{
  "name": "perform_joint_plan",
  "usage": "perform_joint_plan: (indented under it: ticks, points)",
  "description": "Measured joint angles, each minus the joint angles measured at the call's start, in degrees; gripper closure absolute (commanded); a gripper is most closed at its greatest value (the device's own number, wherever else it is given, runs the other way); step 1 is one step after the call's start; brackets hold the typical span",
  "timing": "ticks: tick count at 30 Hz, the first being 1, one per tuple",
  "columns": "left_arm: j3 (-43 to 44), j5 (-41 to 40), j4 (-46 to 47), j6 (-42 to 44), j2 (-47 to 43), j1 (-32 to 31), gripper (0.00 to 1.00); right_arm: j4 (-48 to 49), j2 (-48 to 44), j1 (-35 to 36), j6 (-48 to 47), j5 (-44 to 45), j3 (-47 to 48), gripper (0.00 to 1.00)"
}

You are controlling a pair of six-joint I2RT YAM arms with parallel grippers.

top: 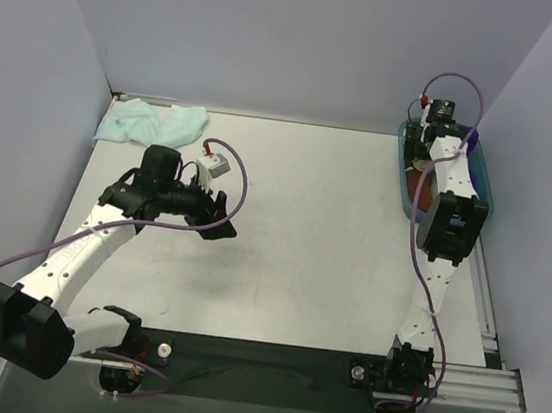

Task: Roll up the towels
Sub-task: Place the rolled towel into the container

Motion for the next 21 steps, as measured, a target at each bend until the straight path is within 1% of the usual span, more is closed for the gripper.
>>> perform_joint_plan:
  ticks: [3,8,15,20,21]
  points:
    - [-0.2,0.3,0.0,-0.1,0.0,0.0,0.19,-0.8,0.0,-1.5,1.4,-3.1,0.0,0.3]
    - [-0.3,0.7,0.0,-0.5,0.0,0.0,0.19,-1.9,-0.2,-3.5,3.5,-8.3,-0.1,0.3]
    - [-0.9,1.4,0.0,-1.1,0.0,0.0,0.18,-3.0,-3.5,-4.5,5.0,-14.3,-3.1,0.25]
    - [-1.8,1.5,0.0,-1.1,0.1,0.0,0.18,-3.5,-5.6,-4.6,5.3,-16.7,-3.4,0.32]
    - [-1.9,1.5,0.0,-1.1,0.0,0.0,0.18,-3.6,-5.9,-4.6,5.3,-16.7,-3.4,0.37]
